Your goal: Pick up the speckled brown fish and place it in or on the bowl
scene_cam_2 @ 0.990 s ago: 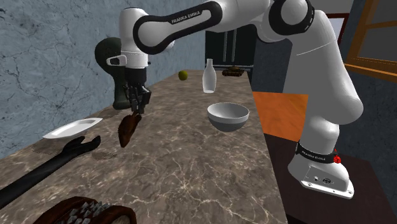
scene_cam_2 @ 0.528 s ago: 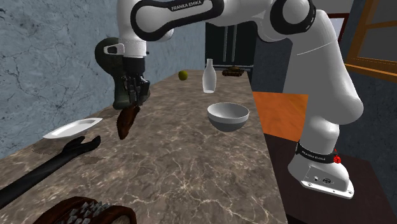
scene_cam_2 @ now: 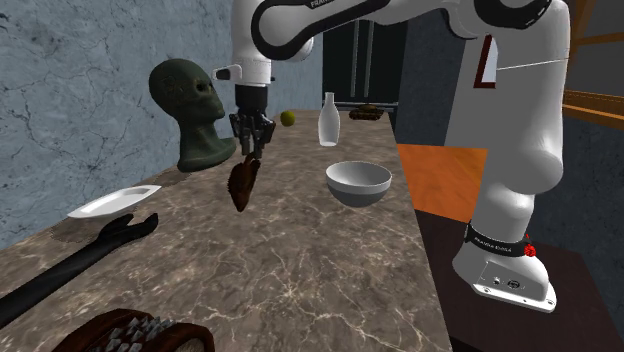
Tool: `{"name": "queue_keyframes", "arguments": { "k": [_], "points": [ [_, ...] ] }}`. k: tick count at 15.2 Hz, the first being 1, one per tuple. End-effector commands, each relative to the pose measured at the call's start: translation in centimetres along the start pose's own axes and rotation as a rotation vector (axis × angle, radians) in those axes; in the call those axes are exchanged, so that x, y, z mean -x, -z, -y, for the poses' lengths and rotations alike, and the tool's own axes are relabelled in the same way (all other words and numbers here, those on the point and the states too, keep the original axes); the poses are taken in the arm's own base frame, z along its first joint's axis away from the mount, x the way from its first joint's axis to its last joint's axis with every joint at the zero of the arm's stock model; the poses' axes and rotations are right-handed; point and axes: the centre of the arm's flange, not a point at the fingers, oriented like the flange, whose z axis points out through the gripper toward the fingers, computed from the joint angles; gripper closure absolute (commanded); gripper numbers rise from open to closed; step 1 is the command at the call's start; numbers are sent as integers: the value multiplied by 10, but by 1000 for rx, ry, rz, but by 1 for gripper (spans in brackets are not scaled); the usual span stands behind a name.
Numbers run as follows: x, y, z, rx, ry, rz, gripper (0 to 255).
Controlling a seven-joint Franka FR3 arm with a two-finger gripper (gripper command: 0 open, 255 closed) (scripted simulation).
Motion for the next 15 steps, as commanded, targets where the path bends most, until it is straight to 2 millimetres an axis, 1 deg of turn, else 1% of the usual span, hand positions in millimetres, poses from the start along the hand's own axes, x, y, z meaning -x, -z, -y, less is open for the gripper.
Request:
{"name": "queue_keyframes", "arguments": {
  "k": [1, 15],
  "points": [
    [20, 2, 17, 1, 0, -1, 255],
    [170, 18, 124, 1, 0, -1, 255]
  ]
}}
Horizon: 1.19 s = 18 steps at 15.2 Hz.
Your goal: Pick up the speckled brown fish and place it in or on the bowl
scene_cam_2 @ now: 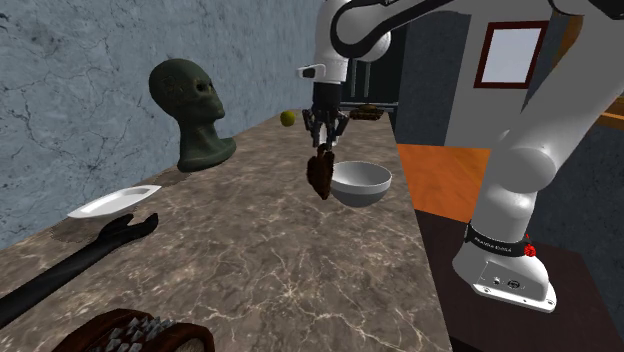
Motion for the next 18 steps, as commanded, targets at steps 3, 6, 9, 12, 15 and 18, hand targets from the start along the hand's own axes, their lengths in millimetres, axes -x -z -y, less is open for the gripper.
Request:
{"name": "queue_keyframes", "arguments": {
  "k": [3, 6, 9, 12, 15, 18],
  "points": [
    [43, 2, 32, 0, 2, -1, 255],
    [75, 6, 55, 0, 2, -1, 255],
    [107, 9, 78, 0, 2, -1, 255],
    [120, 16, 47, -104, 124, -97, 0],
    [148, 10, 6, -263, 314, -244, 0],
    [145, -5, 11, -263, 314, -244, 0]
  ]
}}
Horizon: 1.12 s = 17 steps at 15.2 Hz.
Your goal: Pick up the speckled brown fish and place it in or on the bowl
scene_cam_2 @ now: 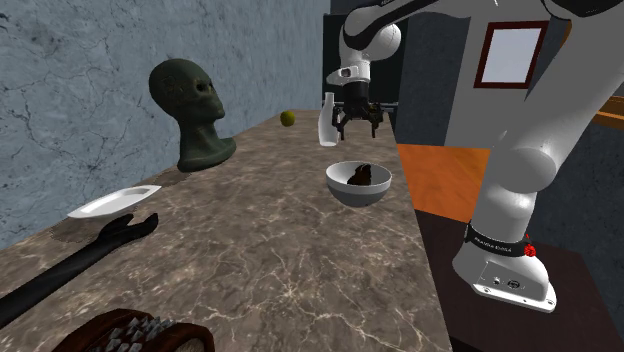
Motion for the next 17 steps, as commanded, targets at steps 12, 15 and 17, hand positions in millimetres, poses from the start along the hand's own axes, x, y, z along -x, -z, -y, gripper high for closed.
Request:
{"name": "queue_keyframes", "arguments": {
  "k": [12, 15, 17],
  "points": [
    [0, -23, 0, -5, 8, -5, 255],
    [0, -23, 0, -5, 8, -5, 255],
    [0, -23, 0, -5, 8, -5, 255]
  ]
}}
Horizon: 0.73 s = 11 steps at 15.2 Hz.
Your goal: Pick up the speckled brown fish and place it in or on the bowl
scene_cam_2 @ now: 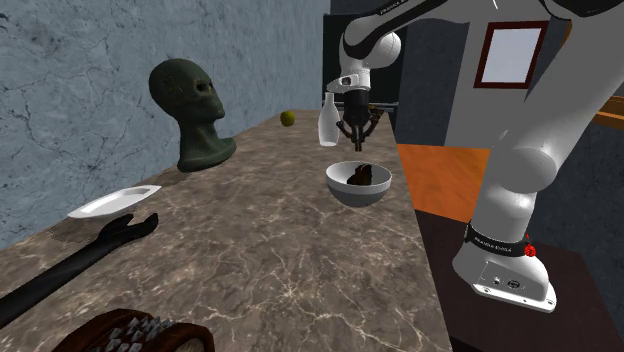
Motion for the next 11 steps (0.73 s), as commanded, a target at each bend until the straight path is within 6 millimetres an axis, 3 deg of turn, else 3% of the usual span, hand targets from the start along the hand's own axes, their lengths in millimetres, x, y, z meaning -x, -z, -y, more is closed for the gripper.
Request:
{"name": "queue_keyframes", "arguments": {
  "k": [1, 4, 5, 8, 11],
  "points": [
    [0, 0, 0, 0, 0, 0, 255],
    [0, 0, 0, 0, 0, 0, 255],
    [0, 0, 0, 0, 0, 0, 0],
    [4, -36, -47, -216, -571, 212, 0],
    [8, -50, -48, -242, -638, 237, 0]
  ]
}}
